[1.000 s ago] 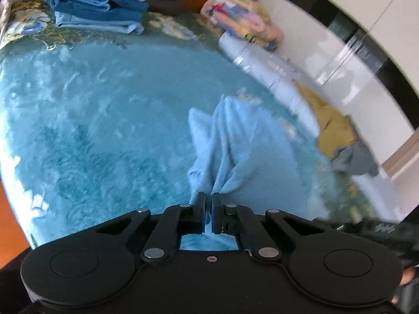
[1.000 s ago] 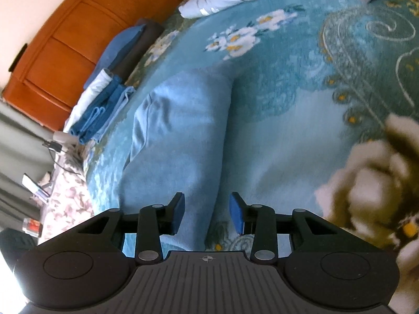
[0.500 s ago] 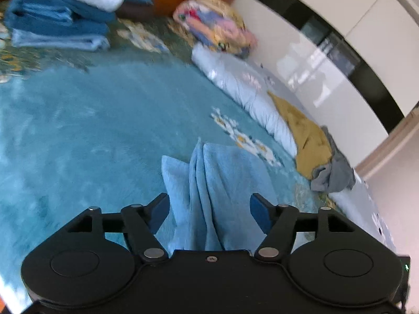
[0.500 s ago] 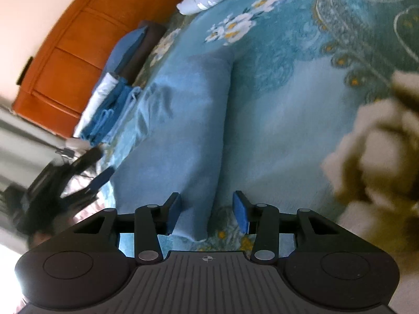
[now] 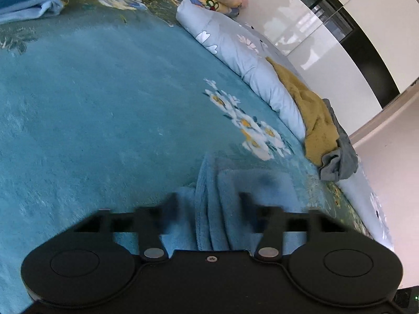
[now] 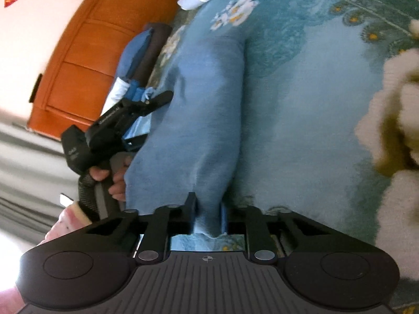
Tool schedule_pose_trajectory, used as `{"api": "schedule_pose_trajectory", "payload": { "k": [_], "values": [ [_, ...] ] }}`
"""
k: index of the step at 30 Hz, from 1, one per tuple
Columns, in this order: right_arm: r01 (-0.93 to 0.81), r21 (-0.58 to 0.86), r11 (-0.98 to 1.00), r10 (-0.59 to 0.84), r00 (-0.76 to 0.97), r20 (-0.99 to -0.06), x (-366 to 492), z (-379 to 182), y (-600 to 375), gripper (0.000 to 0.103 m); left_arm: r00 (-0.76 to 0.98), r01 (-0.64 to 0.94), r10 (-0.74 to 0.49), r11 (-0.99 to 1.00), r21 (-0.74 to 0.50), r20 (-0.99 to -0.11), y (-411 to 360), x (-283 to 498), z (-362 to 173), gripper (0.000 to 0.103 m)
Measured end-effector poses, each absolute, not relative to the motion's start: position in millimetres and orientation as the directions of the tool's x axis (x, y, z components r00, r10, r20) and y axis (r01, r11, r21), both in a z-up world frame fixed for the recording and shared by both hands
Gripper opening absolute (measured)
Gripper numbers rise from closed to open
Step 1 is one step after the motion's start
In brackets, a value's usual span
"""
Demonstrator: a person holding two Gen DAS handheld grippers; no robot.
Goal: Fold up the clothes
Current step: 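Press and tuck the folded bundle edges with both grippers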
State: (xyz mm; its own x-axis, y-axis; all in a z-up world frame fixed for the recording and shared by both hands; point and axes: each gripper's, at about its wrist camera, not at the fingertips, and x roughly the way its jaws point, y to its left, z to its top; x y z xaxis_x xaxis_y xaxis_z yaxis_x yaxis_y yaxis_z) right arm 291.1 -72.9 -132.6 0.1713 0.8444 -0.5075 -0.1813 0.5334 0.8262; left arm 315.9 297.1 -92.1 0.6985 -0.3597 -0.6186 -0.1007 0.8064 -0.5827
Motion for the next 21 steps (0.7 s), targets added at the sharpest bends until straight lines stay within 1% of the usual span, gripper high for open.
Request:
{"api": "schedule_pose_trajectory", "payload": {
  "k": [2,5,8,11,12,15,17,19,20,21],
  "values": [
    [-0.196,0.819,0.54,0.84,0.183,-0.51,293.1,-126.0,-76.9,0.01,0.714,-0.098,-0.344,0.813,-0.575,-0.609,291.3,308.8,-88.7,0.021],
    [-0.235,0.774,0.588,0.807,0.224,-0.546,304.1,-108.5,-89.3,0.009,0.748,-0.128,-0.331,0.779,-0.614,-0.576,287.5,288.0,-81.7,0.018],
    [-0.263,0.706,0.657,0.752,0.287,-0.593,322.9,-88.9,-111.3,0.009,0.774,-0.13,-0.344,0.735,-0.665,-0.532,275.9,248.5,-74.8,0.018],
    [-0.288,0.641,0.711,0.703,0.333,-0.629,343.7,-75.6,-133.6,0.009,0.771,-0.11,-0.385,0.704,-0.702,-0.508,252.1,207.8,-77.3,0.018],
    [-0.293,0.624,0.724,0.689,0.331,-0.644,348.2,-76.1,-135.4,0.009,0.768,-0.112,-0.389,0.701,-0.704,-0.509,244.2,198.4,-80.5,0.018],
    [-0.294,0.591,0.751,0.66,0.299,-0.69,357.0,-86.8,-130.1,0.01,0.761,-0.16,-0.348,0.717,-0.678,-0.548,235.2,189.6,-90.3,0.02],
    [-0.273,0.593,0.757,0.653,0.307,-0.692,356.7,-91.8,-129.3,0.011,0.763,-0.175,-0.348,0.7,-0.692,-0.545,242.3,188.0,-88.4,0.026],
    [-0.261,0.603,0.754,0.657,0.328,-0.679,350.1,-88.6,-137.6,0.015,0.776,-0.167,-0.312,0.737,-0.655,-0.548,247.9,182.7,-74.7,0.025],
    [-0.263,0.603,0.754,0.656,0.353,-0.667,345.1,-83.5,-142.8,0.022,0.785,-0.16,-0.286,0.763,-0.626,-0.55,250.3,179.3,-66.0,0.025],
    [-0.264,0.602,0.753,0.655,0.377,-0.654,340.1,-78.5,-148.0,0.026,0.794,-0.156,-0.265,0.781,-0.605,-0.547,253.6,176.1,-57.7,0.026]
  ]
}}
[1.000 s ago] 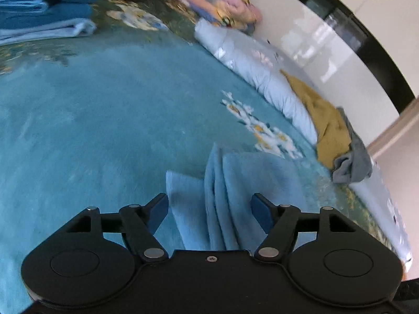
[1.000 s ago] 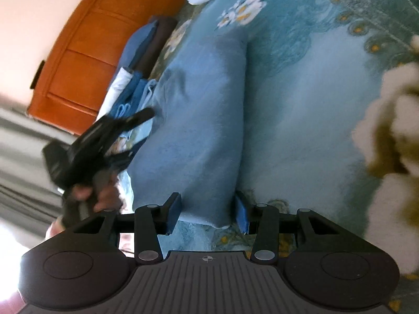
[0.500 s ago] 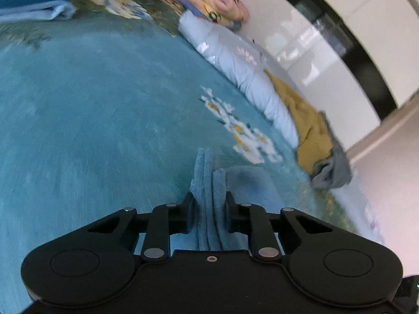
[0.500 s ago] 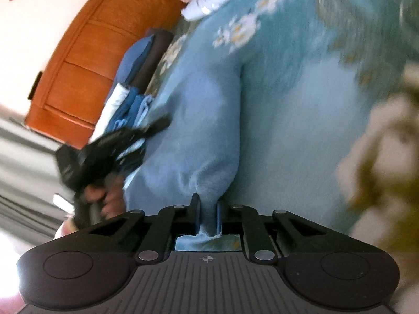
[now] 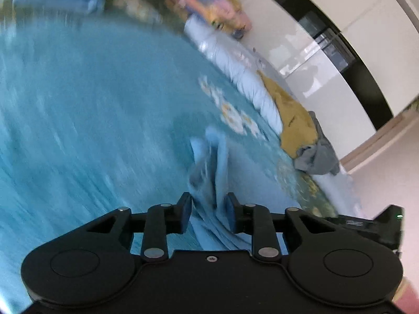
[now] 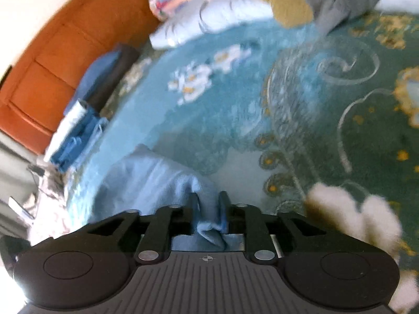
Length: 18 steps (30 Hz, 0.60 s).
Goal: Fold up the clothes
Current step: 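Press and tuck the folded bundle edges with both grippers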
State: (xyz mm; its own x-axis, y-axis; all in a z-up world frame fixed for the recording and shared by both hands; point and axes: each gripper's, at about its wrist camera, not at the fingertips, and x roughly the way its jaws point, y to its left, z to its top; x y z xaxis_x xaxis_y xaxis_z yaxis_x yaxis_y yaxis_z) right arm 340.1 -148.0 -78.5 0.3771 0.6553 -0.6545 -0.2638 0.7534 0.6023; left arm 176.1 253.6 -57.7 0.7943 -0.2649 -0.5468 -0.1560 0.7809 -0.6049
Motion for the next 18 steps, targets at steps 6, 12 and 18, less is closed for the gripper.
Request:
{"api": "schedule_pose_trajectory", "payload": {
  "k": [6,12,18],
  "values": [
    [-0.196,0.731,0.654,0.739,0.369,-0.563,295.5,-78.8,-172.2,0.026,0.814,-0.135,-0.255,0.791,-0.597,-0.522,259.8,180.2,-33.2,0.036],
    [-0.157,0.795,0.586,0.793,0.312,-0.523,261.3,-96.0,-162.9,0.035,0.759,-0.109,-0.289,0.827,-0.552,-0.583,231.5,207.4,-42.4,0.038],
    [-0.136,0.8,0.584,0.794,0.299,-0.529,258.9,-103.7,-149.6,0.016,0.747,-0.096,-0.283,0.85,-0.518,-0.602,217.8,215.3,-46.2,0.001]
  ]
}}
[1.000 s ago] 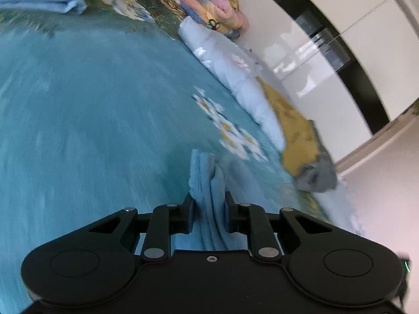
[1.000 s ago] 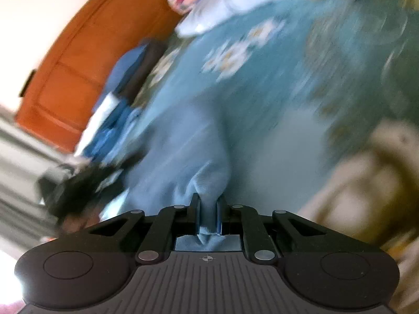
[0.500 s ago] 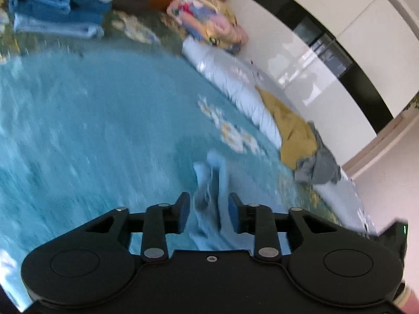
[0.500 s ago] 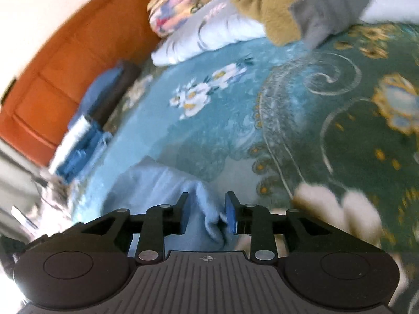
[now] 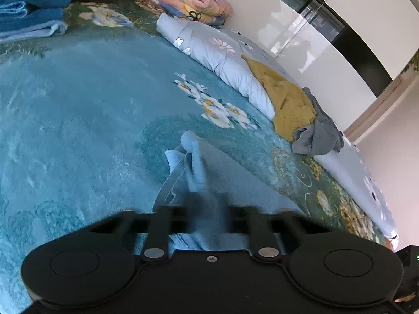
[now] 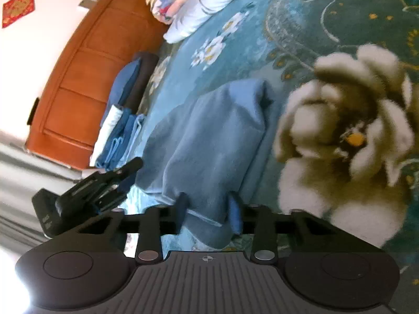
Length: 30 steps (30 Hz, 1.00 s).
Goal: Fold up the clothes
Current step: 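Grasp the light-blue sweatshirt bundle edges with both grippers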
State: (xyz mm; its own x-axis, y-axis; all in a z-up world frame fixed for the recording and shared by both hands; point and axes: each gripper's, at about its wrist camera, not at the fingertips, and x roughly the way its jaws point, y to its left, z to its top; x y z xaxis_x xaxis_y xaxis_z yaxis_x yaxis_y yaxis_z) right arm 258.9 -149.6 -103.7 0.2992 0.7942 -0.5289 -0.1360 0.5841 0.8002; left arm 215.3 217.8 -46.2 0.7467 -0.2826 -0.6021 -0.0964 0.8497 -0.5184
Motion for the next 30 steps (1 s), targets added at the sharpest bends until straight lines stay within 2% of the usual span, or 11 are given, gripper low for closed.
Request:
{"api": "schedule_pose_trajectory", "payload": {
  "k": [2,5,11,16,18,19,20,22,24,28,30],
  "values": [
    [-0.154,0.799,0.581,0.795,0.318,-0.516,257.6,-98.0,-150.0,0.008,0.773,-0.101,-0.28,0.832,-0.546,-0.57,223.5,210.6,-44.4,0.001],
    [-0.196,0.796,0.573,0.805,0.316,-0.502,252.4,-91.0,-151.0,0.007,0.793,-0.107,-0.275,0.816,-0.568,-0.544,232.2,203.6,-43.3,0.001],
    [-0.136,0.783,0.607,0.785,0.258,-0.564,247.5,-114.4,-145.9,0.007,0.73,-0.149,-0.231,0.864,-0.48,-0.643,232.9,203.0,-70.1,0.003],
    [-0.145,0.783,0.604,0.787,0.259,-0.559,245.9,-110.7,-147.4,0.008,0.736,-0.134,-0.256,0.852,-0.506,-0.627,242.1,200.4,-67.4,0.009],
    [-0.169,0.781,0.601,0.788,0.287,-0.545,245.5,-101.9,-153.3,0.012,0.744,-0.096,-0.28,0.854,-0.512,-0.606,247.8,199.6,-58.4,0.017],
    [-0.172,0.777,0.606,0.782,0.305,-0.543,245.8,-99.3,-156.7,0.014,0.746,-0.077,-0.29,0.856,-0.51,-0.6,250.9,200.6,-54.4,0.026],
    [-0.165,0.77,0.616,0.771,0.326,-0.547,246.8,-98.5,-159.8,0.02,0.744,-0.066,-0.292,0.862,-0.502,-0.601,253.8,203.3,-51.8,0.033],
    [-0.122,0.769,0.628,0.75,0.358,-0.556,249.4,-103.9,-166.0,0.028,0.744,-0.056,-0.294,0.867,-0.495,-0.6,260.1,211.0,-48.6,0.036],
    [-0.057,0.785,0.617,0.743,0.371,-0.558,251.1,-113.8,-171.8,0.037,0.723,-0.037,-0.337,0.853,-0.521,-0.603,265.6,223.9,-50.4,0.049],
    [0.015,0.818,0.575,0.748,0.396,-0.533,254.2,-128.3,-173.7,0.036,0.642,0.024,-0.435,0.834,-0.551,-0.631,267.4,253.9,-61.0,0.06],
    [0.041,0.832,0.553,0.749,0.414,-0.518,256.9,-132.7,-173.4,0.036,0.589,0.045,-0.474,0.828,-0.558,-0.655,266.0,269.5,-71.0,0.061]
  ]
}}
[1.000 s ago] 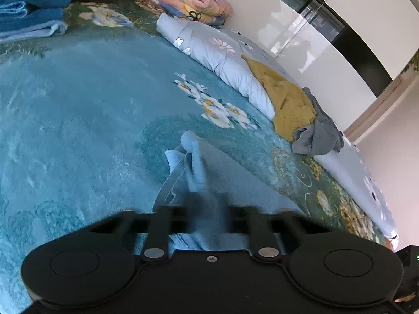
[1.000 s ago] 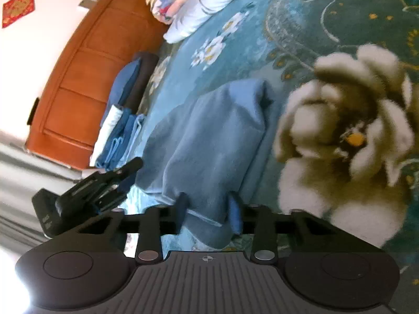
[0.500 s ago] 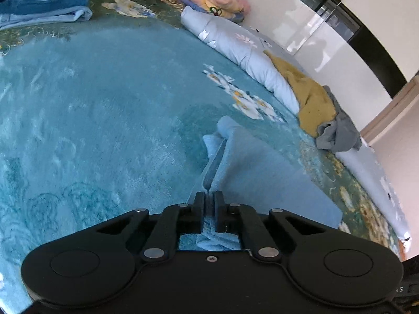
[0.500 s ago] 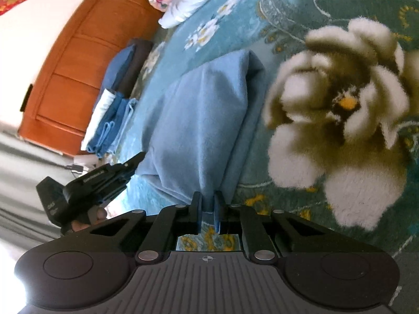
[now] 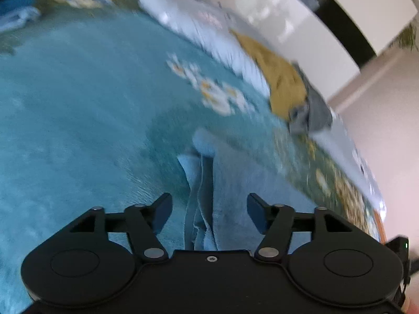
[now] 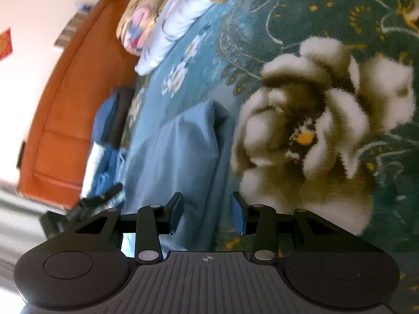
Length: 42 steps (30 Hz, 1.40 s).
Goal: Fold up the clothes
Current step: 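Grasp the light-blue sweatshirt bundle edges with both grippers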
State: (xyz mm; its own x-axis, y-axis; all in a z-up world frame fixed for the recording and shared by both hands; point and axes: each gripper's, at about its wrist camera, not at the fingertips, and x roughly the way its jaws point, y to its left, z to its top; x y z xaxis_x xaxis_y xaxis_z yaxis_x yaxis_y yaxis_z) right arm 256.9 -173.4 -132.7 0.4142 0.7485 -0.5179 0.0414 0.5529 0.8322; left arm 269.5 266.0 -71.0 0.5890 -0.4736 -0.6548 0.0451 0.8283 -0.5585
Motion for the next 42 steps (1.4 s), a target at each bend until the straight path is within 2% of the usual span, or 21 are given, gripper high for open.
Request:
{"api": "schedule_pose_trajectory", "payload": {
  "k": [3,6,10,12,13,14,17,21,31,42],
  "values": [
    [0.054,0.844,0.534,0.755,0.42,-0.505,263.2,-137.6,-170.6,0.036,0.544,0.058,-0.512,0.814,-0.579,-0.665,266.5,286.3,-84.8,0.063],
    [0.056,0.852,0.52,0.764,0.416,-0.494,269.5,-142.1,-164.7,0.036,0.531,0.068,-0.56,0.777,-0.626,-0.636,270.4,300.1,-90.0,0.063],
    [0.052,0.854,0.518,0.766,0.416,-0.49,278.5,-144.0,-154.2,0.035,0.526,0.131,-0.591,0.767,-0.628,-0.612,261.1,308.3,-94.8,0.06],
    [0.053,0.849,0.526,0.759,0.421,-0.496,281.0,-144.0,-151.1,0.028,0.539,0.148,-0.589,0.77,-0.621,-0.602,256.7,307.5,-95.8,0.048],
    [0.055,0.848,0.528,0.757,0.422,-0.499,282.1,-144.1,-150.1,0.027,0.543,0.151,-0.592,0.766,-0.625,-0.595,255.7,306.2,-96.3,0.034],
    [0.059,0.848,0.527,0.757,0.422,-0.499,282.4,-144.2,-150.5,0.025,0.541,0.151,-0.605,0.753,-0.64,-0.584,255.8,304.6,-97.2,0.025],
    [0.073,0.847,0.526,0.753,0.423,-0.504,281.9,-143.1,-152.7,0.022,0.55,0.172,-0.617,0.743,-0.646,-0.563,250.0,294.8,-97.7,0.017],
    [0.074,0.838,0.541,0.738,0.437,-0.514,280.2,-132.3,-153.1,0.016,0.59,0.161,-0.607,0.734,-0.66,-0.532,247.2,273.7,-89.3,0.014],
    [-0.114,0.749,0.653,0.702,0.464,-0.541,264.2,-71.1,-152.8,0.014,0.68,0.178,-0.554,0.76,-0.625,-0.48,233.1,200.0,-52.2,0.014],
    [-0.317,0.718,0.62,0.768,0.433,-0.471,266.1,-2.2,-117.6,0.013,0.817,0.135,-0.359,0.88,-0.455,-0.451,238.6,142.3,27.9,0.013]
  ]
}}
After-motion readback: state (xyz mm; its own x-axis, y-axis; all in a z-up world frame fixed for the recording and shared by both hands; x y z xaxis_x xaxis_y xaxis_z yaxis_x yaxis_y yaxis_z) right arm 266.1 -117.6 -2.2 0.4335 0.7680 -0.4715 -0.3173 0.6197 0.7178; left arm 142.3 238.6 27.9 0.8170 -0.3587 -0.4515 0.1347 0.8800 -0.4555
